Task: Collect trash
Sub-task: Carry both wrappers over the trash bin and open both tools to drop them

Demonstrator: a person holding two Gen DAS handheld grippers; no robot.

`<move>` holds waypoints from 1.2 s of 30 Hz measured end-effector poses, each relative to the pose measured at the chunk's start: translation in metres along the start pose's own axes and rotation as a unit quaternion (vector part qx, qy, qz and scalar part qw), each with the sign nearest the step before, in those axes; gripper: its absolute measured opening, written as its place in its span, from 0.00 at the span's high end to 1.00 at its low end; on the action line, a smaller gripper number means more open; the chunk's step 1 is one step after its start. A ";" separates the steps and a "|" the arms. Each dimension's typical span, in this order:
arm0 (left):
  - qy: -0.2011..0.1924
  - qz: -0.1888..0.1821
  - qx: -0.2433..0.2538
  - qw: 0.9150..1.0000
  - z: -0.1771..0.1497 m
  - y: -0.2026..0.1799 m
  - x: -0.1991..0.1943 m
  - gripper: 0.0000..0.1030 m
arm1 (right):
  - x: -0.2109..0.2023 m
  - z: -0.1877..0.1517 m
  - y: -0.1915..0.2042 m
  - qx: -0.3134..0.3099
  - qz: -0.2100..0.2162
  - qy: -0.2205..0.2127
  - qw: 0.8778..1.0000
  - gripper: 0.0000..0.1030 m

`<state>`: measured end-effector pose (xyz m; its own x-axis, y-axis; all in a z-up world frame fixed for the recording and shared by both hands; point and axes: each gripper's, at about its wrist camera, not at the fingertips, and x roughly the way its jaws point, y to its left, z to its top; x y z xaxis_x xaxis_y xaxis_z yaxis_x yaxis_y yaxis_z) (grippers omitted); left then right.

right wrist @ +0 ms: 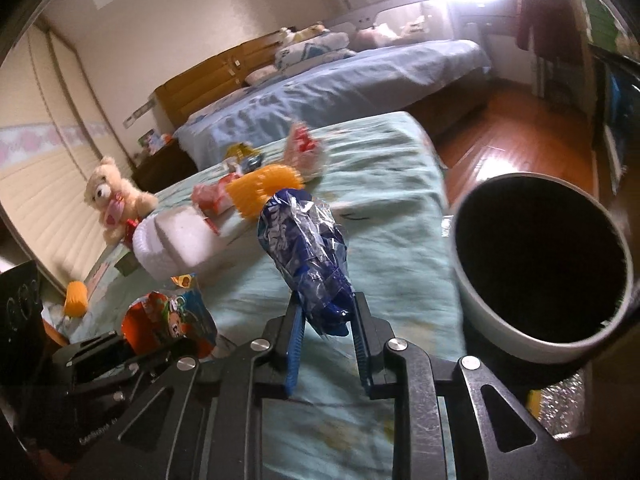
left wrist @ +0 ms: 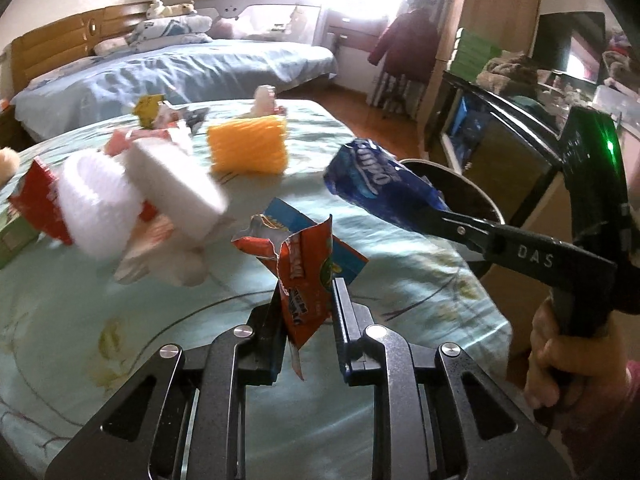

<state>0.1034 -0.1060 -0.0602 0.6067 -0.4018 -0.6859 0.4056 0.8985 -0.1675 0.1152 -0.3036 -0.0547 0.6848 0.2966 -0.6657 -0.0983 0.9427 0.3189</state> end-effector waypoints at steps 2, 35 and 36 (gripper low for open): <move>0.001 -0.004 0.009 1.000 0.005 -0.008 0.005 0.82 | -0.006 -0.001 -0.009 0.009 -0.009 -0.003 1.000 0.78; 0.031 -0.053 0.115 0.992 0.068 -0.131 0.091 0.82 | -0.052 0.004 -0.140 0.087 -0.135 -0.014 0.987 0.78; 0.031 -0.054 0.115 0.991 0.069 -0.132 0.092 0.82 | -0.051 0.005 -0.141 0.088 -0.136 -0.014 0.987 0.78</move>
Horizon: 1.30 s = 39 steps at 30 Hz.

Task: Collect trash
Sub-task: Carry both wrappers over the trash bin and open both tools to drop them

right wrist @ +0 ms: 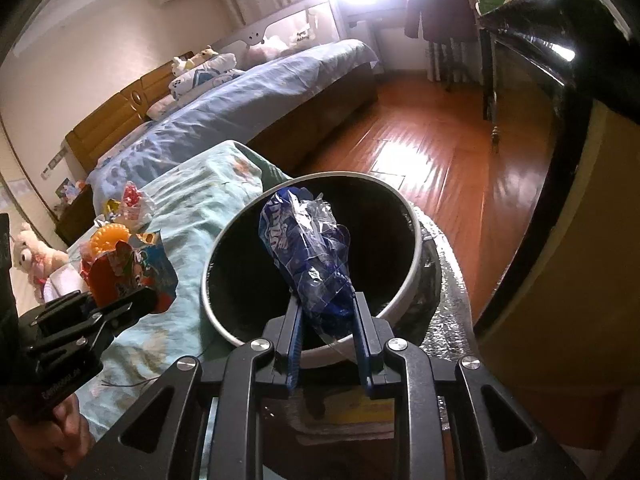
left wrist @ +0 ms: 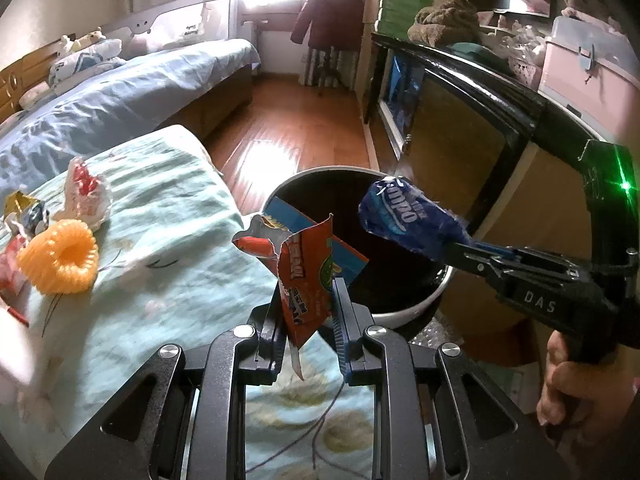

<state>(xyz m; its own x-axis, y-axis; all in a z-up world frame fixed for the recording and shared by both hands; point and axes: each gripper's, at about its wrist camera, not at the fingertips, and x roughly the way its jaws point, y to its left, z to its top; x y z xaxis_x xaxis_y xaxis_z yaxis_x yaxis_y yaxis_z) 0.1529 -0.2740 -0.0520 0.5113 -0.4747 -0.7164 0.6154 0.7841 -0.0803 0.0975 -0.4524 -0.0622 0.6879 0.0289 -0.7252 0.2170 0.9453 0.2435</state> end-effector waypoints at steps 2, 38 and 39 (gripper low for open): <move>0.001 -0.002 0.000 1.000 0.002 -0.001 0.002 0.82 | 0.000 0.001 0.000 0.002 0.000 -0.001 1.000 0.78; 0.042 -0.015 0.004 0.999 0.029 -0.015 0.059 0.79 | 0.024 0.023 -0.003 -0.006 -0.022 0.012 1.000 0.74; 0.044 -0.017 0.005 0.999 0.029 -0.015 0.059 0.76 | 0.024 0.024 -0.004 -0.005 -0.023 0.012 1.000 0.74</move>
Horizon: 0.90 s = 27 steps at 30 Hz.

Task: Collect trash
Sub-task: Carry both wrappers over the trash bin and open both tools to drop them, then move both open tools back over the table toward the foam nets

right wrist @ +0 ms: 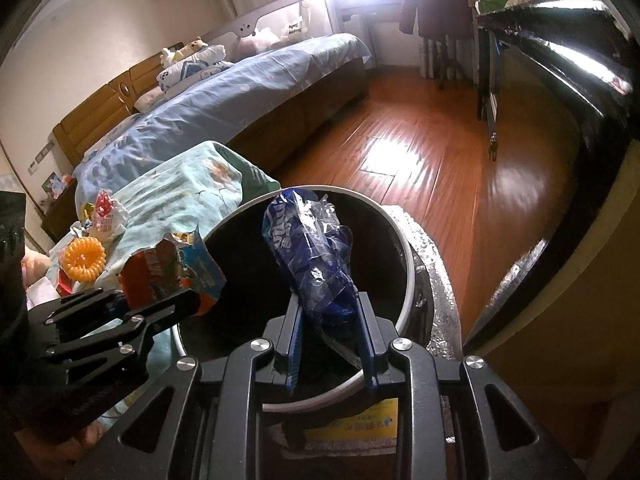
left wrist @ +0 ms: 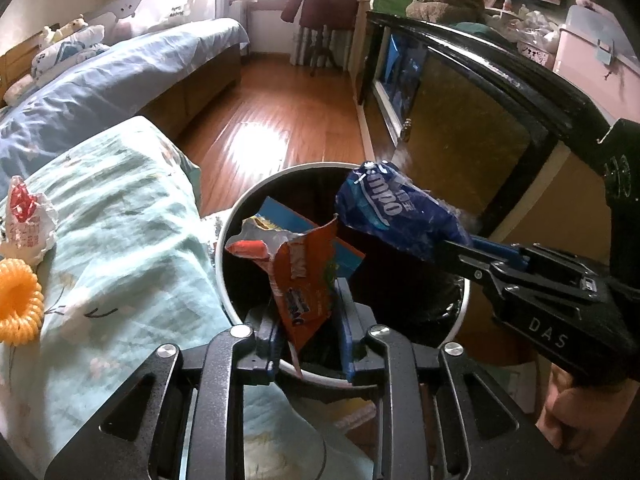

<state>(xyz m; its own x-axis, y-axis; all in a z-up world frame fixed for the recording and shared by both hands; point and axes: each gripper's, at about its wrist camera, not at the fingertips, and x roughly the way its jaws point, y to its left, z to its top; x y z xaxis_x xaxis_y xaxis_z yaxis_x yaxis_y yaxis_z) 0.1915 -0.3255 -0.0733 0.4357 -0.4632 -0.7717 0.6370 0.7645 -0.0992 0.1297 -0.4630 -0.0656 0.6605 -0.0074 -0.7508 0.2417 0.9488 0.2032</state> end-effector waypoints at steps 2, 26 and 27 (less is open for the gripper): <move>0.001 0.001 0.001 1.000 -0.001 0.000 -0.001 0.56 | 0.000 0.001 0.000 0.002 0.004 0.001 1.000 0.60; -0.108 0.131 -0.126 0.977 -0.100 0.112 -0.144 0.31 | -0.025 -0.009 0.096 -0.053 0.081 -0.030 0.995 0.34; -0.109 0.135 -0.131 0.976 -0.104 0.118 -0.148 0.31 | -0.023 -0.011 0.104 -0.058 0.089 -0.028 0.994 0.34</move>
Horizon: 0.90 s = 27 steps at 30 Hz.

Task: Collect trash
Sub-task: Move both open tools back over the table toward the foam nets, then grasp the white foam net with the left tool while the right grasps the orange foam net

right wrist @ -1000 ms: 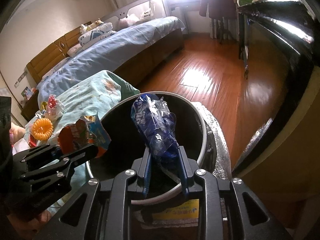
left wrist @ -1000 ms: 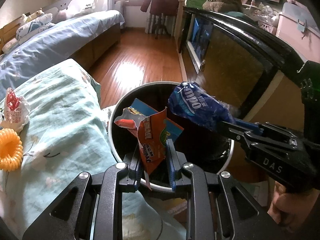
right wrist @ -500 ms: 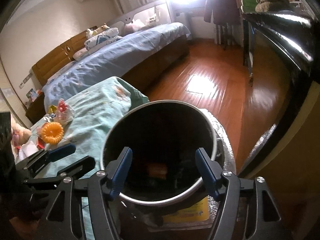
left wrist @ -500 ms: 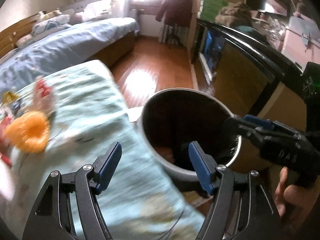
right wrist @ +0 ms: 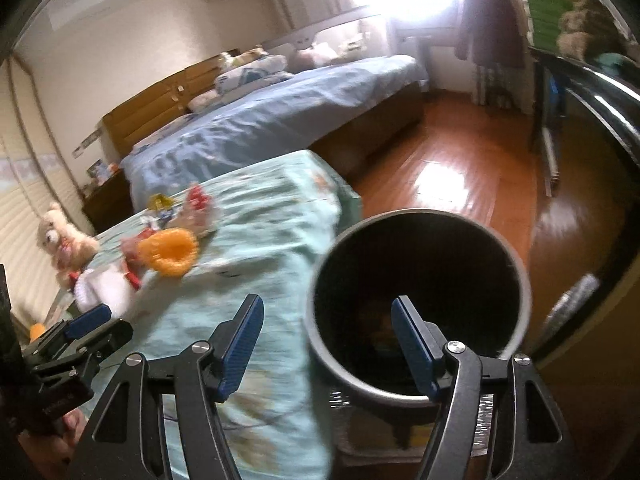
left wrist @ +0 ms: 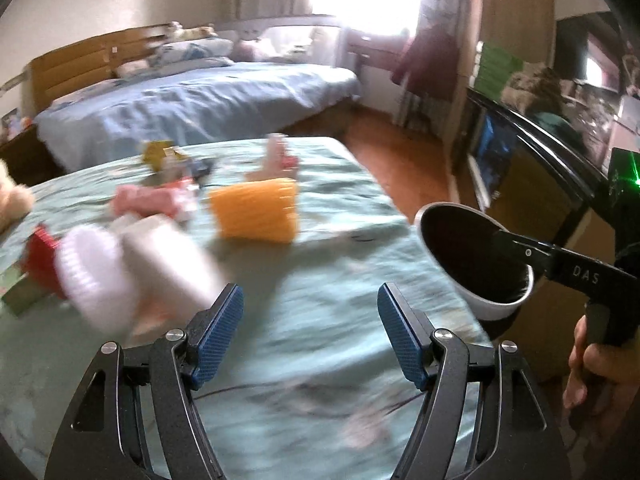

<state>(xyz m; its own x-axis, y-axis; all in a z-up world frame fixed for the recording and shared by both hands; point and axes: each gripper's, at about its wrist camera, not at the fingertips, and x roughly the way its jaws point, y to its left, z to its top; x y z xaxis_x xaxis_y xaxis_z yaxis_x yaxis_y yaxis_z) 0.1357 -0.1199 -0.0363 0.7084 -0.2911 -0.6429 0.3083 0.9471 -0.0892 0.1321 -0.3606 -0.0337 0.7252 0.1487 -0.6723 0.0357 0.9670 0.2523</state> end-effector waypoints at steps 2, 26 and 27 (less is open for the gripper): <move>-0.003 0.011 -0.013 1.000 -0.004 0.015 -0.008 0.31 | 0.005 -0.001 0.014 -0.009 0.011 0.004 1.000 0.34; 0.006 0.097 -0.097 0.991 -0.026 0.117 -0.018 0.31 | 0.068 -0.003 0.121 -0.087 0.086 0.043 0.992 0.34; 0.007 0.097 -0.098 0.990 -0.024 0.119 -0.016 0.31 | 0.070 -0.002 0.123 -0.090 0.087 0.043 0.991 0.34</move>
<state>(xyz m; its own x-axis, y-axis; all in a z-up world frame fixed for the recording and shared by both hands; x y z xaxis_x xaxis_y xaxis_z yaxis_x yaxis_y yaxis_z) 0.1457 0.0006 -0.0553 0.7325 -0.1011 -0.6732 0.0381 0.9934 -0.1078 0.1859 -0.2311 -0.0514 0.6474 0.3269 -0.6885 -0.2139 0.9450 0.2475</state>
